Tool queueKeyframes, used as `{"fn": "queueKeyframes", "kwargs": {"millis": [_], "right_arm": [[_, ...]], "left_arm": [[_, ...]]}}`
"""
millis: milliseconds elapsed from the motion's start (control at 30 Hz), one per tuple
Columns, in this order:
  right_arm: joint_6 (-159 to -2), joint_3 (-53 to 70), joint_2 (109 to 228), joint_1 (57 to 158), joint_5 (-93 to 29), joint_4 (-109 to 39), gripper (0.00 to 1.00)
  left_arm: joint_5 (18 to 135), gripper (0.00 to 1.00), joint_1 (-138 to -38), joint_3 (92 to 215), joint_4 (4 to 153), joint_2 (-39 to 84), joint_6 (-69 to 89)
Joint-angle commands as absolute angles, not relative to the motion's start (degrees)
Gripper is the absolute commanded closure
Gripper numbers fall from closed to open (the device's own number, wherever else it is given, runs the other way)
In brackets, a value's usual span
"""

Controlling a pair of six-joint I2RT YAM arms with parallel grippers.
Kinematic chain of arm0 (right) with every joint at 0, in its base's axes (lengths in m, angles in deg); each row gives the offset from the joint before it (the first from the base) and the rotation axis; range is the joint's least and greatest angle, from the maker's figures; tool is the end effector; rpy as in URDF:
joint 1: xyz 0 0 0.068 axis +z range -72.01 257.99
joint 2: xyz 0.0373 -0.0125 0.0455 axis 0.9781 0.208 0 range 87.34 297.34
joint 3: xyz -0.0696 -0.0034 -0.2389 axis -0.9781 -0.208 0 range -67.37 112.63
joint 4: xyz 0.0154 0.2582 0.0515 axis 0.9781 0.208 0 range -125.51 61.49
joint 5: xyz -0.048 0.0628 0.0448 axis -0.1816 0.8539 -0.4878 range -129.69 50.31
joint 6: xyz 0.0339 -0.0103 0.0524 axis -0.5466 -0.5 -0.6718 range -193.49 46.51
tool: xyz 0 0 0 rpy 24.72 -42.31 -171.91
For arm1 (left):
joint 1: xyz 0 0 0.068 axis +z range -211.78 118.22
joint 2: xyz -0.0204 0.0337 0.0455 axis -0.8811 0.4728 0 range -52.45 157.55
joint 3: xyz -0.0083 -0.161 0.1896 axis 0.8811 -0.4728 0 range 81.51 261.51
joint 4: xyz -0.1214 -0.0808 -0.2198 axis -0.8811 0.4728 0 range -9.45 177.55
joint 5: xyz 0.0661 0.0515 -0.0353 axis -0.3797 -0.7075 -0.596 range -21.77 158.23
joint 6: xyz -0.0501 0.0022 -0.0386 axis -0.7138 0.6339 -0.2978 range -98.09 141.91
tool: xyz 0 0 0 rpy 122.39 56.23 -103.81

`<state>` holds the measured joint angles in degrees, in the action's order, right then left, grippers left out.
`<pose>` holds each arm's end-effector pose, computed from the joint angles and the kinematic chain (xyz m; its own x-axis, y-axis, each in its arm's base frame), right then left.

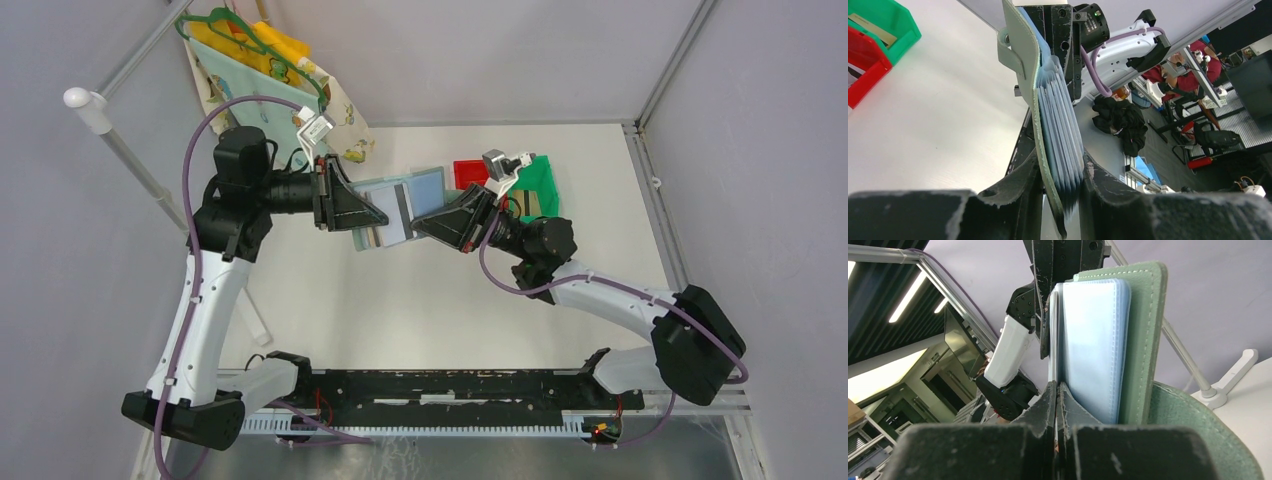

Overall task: Take the credit cards out of the card holder
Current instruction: Remove the credit card from the card holder.

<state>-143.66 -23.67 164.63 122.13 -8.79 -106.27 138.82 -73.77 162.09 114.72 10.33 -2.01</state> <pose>0.1972 0.2260 0.3297 -0.6914 0.4539 -0.5621 -0.7101 -0.2834 0.6445 0.2002 -0.0895 0.4335 -0.6390 -0.0021 -0.7692 0.7604 0.1490 -0.6321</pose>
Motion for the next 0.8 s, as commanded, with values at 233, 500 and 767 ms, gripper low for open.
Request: {"fn": "queueKeyframes", "kwargs": {"millis": [233,500,767], "right_arm": [[-142.38,-18.02,165.23,121.49,-7.18,-105.88,0.66],[-144.98,-14.25,168.50,121.46,-4.86,-106.59,0.70],[-147.55,-14.09,169.10,121.26,-4.71,-109.23,1.00]], "left_arm": [[143.07,0.85,-73.64,165.87,114.88,10.16,-0.96],[142.42,0.85,-73.67,165.71,115.69,10.17,-0.30],[141.09,0.76,-73.64,165.93,117.55,10.34,1.28]]}}
